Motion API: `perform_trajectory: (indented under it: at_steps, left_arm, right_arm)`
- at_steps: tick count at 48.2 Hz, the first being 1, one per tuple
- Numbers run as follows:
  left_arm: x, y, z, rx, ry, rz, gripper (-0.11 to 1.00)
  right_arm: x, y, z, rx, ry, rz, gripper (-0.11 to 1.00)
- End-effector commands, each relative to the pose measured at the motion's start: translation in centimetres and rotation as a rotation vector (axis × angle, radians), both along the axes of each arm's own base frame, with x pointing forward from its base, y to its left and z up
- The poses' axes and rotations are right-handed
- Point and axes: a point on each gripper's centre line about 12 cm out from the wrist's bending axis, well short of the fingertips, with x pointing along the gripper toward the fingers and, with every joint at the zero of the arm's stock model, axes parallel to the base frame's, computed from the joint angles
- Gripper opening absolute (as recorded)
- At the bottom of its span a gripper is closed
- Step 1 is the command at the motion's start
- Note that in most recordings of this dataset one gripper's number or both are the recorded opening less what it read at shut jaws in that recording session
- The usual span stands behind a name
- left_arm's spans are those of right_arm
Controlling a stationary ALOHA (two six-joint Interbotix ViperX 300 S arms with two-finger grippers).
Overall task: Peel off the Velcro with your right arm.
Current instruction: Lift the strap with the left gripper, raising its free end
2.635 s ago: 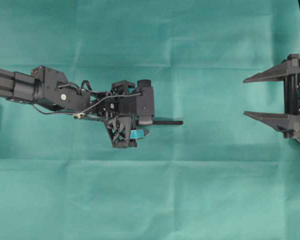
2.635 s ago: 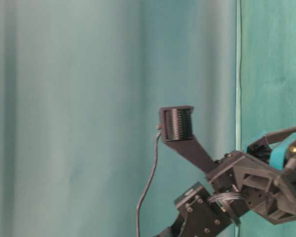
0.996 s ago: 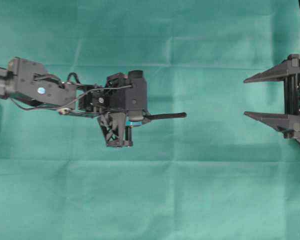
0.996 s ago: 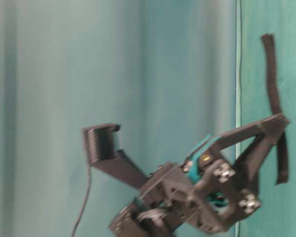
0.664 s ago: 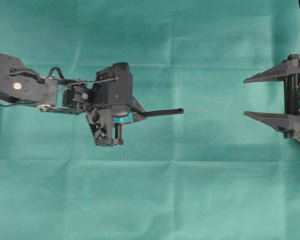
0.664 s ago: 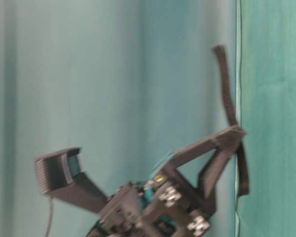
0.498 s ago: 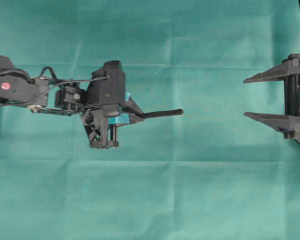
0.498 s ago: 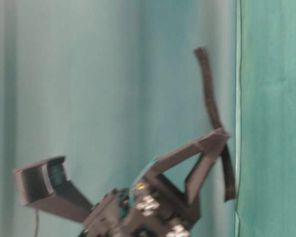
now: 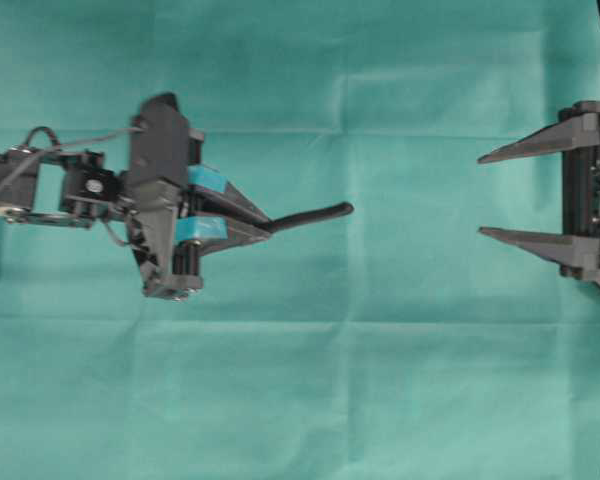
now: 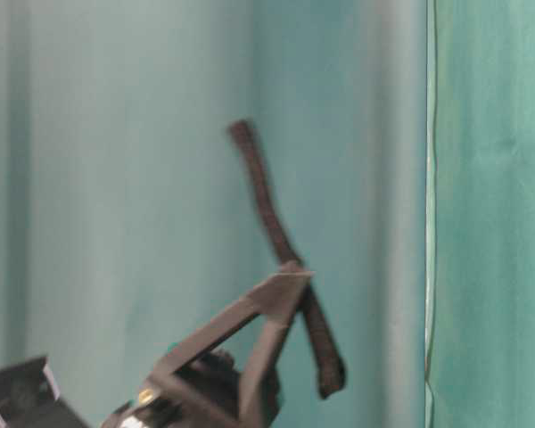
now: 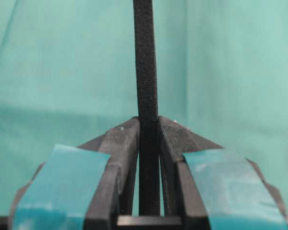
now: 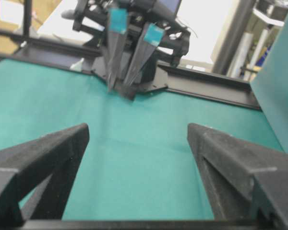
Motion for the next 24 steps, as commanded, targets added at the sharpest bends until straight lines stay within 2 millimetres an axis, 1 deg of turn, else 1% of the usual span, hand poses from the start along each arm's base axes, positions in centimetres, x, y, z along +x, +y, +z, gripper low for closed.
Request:
perform_trajectory:
  at_steps: [1, 11, 24]
  left_arm:
    - [-0.6, -0.1, 1.7, -0.035, -0.100, 0.008, 0.10]
    - [-1.5, -0.1, 1.5, -0.142, -0.157, 0.040, 0.10]
    - [-1.3, -0.1, 1.6, -0.266, -0.187, 0.072, 0.10]
  right_arm:
    - [0.8, 0.1, 0.9, -0.039, -0.015, 0.012, 0.73]
    - [2.2, 0.4, 1.2, -0.145, -0.020, 0.032, 0.71]
    - [3.4, 0.5, 1.0, -0.319, -0.044, 0.031, 0.71]
